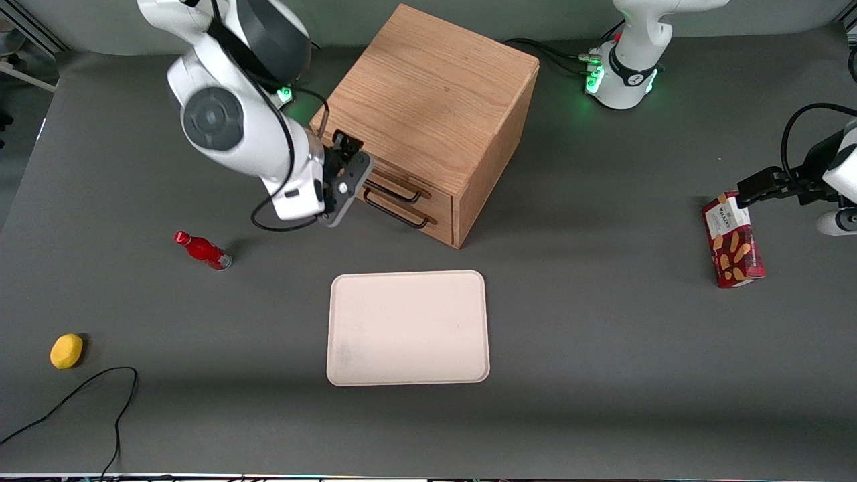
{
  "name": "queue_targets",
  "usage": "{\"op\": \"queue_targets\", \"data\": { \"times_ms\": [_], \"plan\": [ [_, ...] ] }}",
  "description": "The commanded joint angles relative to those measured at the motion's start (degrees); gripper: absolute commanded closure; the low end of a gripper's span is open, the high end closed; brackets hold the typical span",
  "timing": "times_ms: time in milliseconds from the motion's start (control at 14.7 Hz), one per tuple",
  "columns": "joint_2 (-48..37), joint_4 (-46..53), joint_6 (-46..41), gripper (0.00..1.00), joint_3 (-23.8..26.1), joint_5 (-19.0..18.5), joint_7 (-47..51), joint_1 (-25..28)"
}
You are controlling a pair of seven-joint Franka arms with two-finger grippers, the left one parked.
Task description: Open upper drawer
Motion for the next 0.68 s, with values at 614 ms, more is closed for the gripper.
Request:
{"op": "queue_targets", "data": {
  "times_ms": [614],
  "plan": [
    [4.18, -6.32, 13.02, 0.00, -0.11, 0.63, -1.25, 2.12]
  ]
}}
